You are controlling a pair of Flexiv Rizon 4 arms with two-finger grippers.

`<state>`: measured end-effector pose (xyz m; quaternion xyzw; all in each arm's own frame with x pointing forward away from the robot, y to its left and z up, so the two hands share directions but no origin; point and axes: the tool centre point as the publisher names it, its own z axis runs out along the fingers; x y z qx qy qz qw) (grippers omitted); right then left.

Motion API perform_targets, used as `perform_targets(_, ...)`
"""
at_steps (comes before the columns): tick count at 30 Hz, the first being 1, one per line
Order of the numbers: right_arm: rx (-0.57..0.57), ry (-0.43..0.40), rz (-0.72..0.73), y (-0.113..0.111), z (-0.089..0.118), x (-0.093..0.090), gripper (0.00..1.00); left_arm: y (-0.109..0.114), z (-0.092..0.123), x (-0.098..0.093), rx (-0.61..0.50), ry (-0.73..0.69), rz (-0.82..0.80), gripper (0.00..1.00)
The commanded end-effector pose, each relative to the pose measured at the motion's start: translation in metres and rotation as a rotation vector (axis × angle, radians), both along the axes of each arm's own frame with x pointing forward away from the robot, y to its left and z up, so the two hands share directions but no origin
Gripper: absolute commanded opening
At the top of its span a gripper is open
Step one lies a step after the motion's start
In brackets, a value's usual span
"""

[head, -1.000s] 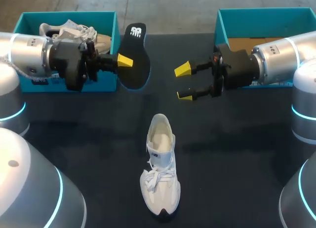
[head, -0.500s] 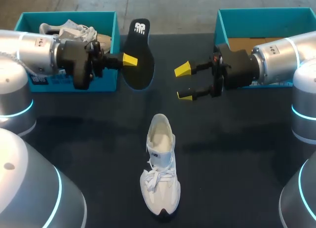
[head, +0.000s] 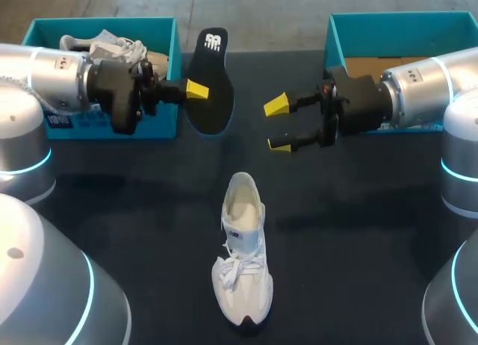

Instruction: Take the shoe out of the shoebox, open the shoe tongue, remove and reinsert the insole, then place the shoe into the shoebox

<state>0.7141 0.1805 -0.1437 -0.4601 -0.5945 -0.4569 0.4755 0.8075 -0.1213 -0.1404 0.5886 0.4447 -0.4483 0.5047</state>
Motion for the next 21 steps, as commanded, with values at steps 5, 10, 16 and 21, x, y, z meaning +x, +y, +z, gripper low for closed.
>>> perform_targets(5,0.000,0.000,-0.002,0.001,-0.001,0.000,1.00,0.000,-0.001,0.000,0.000,-0.002,0.000,0.00)
perform_targets(10,-0.043,0.000,-0.029,0.004,0.010,0.001,1.00,0.000,-0.001,0.000,0.000,-0.002,0.000,0.00)
perform_targets(16,-0.044,-0.023,-0.065,0.016,0.019,0.014,1.00,0.000,-0.001,0.000,0.000,-0.002,0.000,0.00)
perform_targets(21,-0.037,-0.036,-0.075,0.023,0.022,0.026,1.00,0.000,-0.001,0.000,0.000,-0.002,0.000,0.00)
